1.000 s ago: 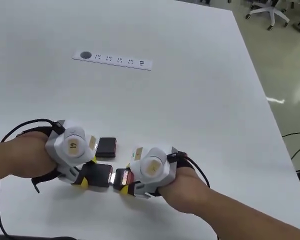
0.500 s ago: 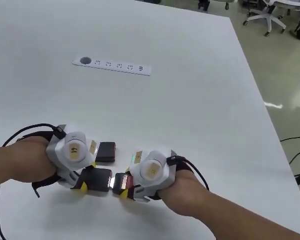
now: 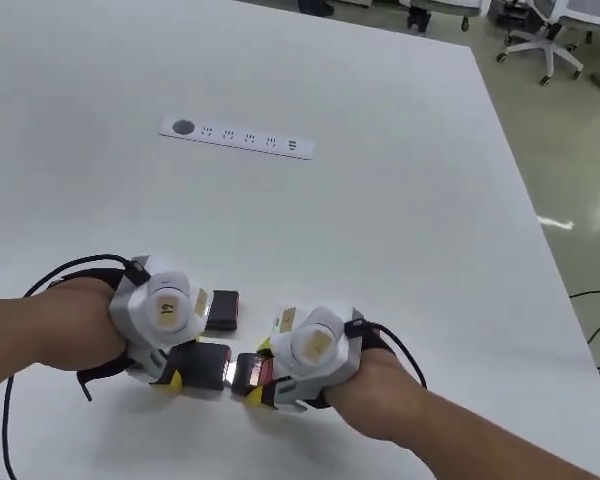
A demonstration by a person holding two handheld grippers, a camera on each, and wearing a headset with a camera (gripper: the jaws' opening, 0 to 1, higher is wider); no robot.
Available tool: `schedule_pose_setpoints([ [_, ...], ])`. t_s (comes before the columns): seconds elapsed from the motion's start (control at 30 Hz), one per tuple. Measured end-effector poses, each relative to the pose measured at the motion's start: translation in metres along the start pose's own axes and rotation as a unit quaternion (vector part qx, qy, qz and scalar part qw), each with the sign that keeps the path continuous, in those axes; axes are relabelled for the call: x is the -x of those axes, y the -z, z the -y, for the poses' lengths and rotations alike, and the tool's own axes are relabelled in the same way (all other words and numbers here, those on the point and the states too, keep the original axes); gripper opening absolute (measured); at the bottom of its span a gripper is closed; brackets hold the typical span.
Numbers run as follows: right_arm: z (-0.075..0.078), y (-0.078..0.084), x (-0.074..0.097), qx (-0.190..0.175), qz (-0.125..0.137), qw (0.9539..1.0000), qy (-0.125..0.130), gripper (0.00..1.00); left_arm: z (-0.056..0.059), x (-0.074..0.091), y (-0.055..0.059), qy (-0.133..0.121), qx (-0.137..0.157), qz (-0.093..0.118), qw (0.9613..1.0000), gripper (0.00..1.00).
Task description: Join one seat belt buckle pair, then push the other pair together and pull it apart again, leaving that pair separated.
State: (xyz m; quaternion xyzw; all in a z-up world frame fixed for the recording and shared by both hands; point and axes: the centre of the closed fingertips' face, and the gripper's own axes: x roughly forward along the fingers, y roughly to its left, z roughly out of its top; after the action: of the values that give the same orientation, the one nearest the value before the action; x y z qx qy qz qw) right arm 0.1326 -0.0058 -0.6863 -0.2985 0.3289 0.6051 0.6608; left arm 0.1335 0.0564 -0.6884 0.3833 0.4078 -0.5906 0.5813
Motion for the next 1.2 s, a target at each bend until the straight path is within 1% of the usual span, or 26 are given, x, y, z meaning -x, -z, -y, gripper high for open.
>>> schedule_pose_setpoints([
  [0.17,0.000,-0.001,0.000,0.001,-0.006,1.0000,0.002,0.33,-0.003,-0.002,0.002,-0.001,-0.002,-0.006,1.0000,0.33],
  [0.23,0.003,0.001,-0.005,0.000,-0.005,1.0000,0.003,0.33,-0.004,-0.003,0.004,-0.003,0.005,-0.009,0.9999,0.34],
  [0.3,0.003,0.000,0.000,-0.006,-0.006,0.9999,0.007,0.33,-0.004,-0.002,0.004,-0.004,0.035,-0.001,0.9994,0.35],
  [0.33,0.004,0.000,-0.001,-0.010,-0.002,0.9999,0.006,0.33,-0.004,-0.001,0.007,-0.003,0.044,-0.004,0.9990,0.36],
  [0.37,0.005,0.000,0.000,-0.011,-0.001,0.9999,0.008,0.33,-0.005,0.000,0.007,-0.004,0.037,-0.002,0.9993,0.37],
  [0.4,0.004,-0.003,0.005,-0.013,0.003,0.9999,0.008,0.33,-0.005,0.004,0.006,-0.005,0.035,0.003,0.9994,0.38],
  [0.43,0.003,-0.004,0.008,-0.016,0.006,0.9998,0.007,0.32,-0.006,0.005,0.008,-0.006,0.039,0.009,0.9992,0.38],
  [0.47,0.002,-0.008,0.015,-0.019,0.012,0.9997,0.008,0.32,-0.008,0.008,0.006,-0.010,0.048,0.018,0.9986,0.38],
  [0.5,0.002,-0.009,0.017,-0.018,0.013,0.9997,0.009,0.32,-0.008,0.016,-0.001,-0.015,0.050,0.030,0.9982,0.38],
  [0.53,0.005,-0.008,0.016,-0.018,0.015,0.9997,0.010,0.31,-0.009,0.020,-0.004,-0.018,0.052,0.036,0.9978,0.38],
  [0.57,0.007,-0.010,0.019,-0.020,0.018,0.9996,0.011,0.31,-0.009,0.025,-0.008,-0.023,0.053,0.041,0.9975,0.38],
  [0.6,0.008,-0.014,0.025,-0.022,0.020,0.9994,0.017,0.33,-0.011,0.028,-0.010,-0.027,0.052,0.045,0.9973,0.38],
  [0.63,0.012,-0.017,0.030,-0.022,0.024,0.9991,0.028,0.35,-0.014,0.033,-0.013,-0.035,0.054,0.045,0.9969,0.39],
  [0.67,0.016,-0.015,0.028,-0.021,0.027,0.9990,0.029,0.36,-0.016,0.035,-0.014,-0.038,0.055,0.047,0.9967,0.39],
  [0.7,0.017,-0.014,0.030,-0.020,0.027,0.9991,0.027,0.34,-0.020,0.039,-0.018,-0.045,0.056,0.051,0.9962,0.39],
  [0.73,0.017,-0.015,0.038,-0.019,0.028,0.9990,0.027,0.32,-0.021,0.040,-0.019,-0.046,0.057,0.053,0.9959,0.39],
  [0.77,0.019,-0.015,0.041,-0.018,0.028,0.9990,0.029,0.32,-0.024,0.044,-0.023,-0.050,0.059,0.059,0.9953,0.39],
  [0.8,0.022,-0.012,0.042,-0.015,0.027,0.9990,0.032,0.31,-0.027,0.046,-0.025,-0.053,0.060,0.061,0.9949,0.39],
  [0.83,0.026,-0.009,0.044,-0.015,0.026,0.9989,0.035,0.31,-0.032,0.041,-0.023,-0.058,0.059,0.061,0.9947,0.39],
  [0.93,0.035,-0.001,0.051,-0.021,0.022,0.9986,0.044,0.30,-0.041,0.042,-0.023,-0.065,0.055,0.053,0.9950,0.40],
  [0.97,0.037,0.004,0.054,-0.018,0.018,0.9987,0.043,0.30,-0.046,0.042,-0.023,-0.067,0.054,0.053,0.9949,0.40],
  [1.0,0.040,0.009,0.054,-0.015,0.014,0.9989,0.043,0.28,-0.048,0.042,-0.023,-0.067,0.052,0.052,0.9950,0.40],
  [1.03,0.042,0.014,0.056,-0.012,0.010,0.9989,0.045,0.28,-0.054,0.041,-0.020,-0.067,0.050,0.050,0.9952,0.40],
  [1.07,0.047,0.019,0.059,-0.013,0.007,0.9987,0.049,0.28,-0.058,0.042,-0.020,-0.069,0.050,0.050,0.9951,0.40],
  [1.13,0.052,0.027,0.064,-0.016,0.002,0.9985,0.052,0.28,-0.063,0.041,-0.022,-0.071,0.051,0.053,0.9948,0.41],
  [1.2,0.056,0.033,0.069,-0.018,-0.002,0.9983,0.055,0.28,-0.067,0.040,-0.020,-0.072,0.054,0.051,0.9946,0.41],
])
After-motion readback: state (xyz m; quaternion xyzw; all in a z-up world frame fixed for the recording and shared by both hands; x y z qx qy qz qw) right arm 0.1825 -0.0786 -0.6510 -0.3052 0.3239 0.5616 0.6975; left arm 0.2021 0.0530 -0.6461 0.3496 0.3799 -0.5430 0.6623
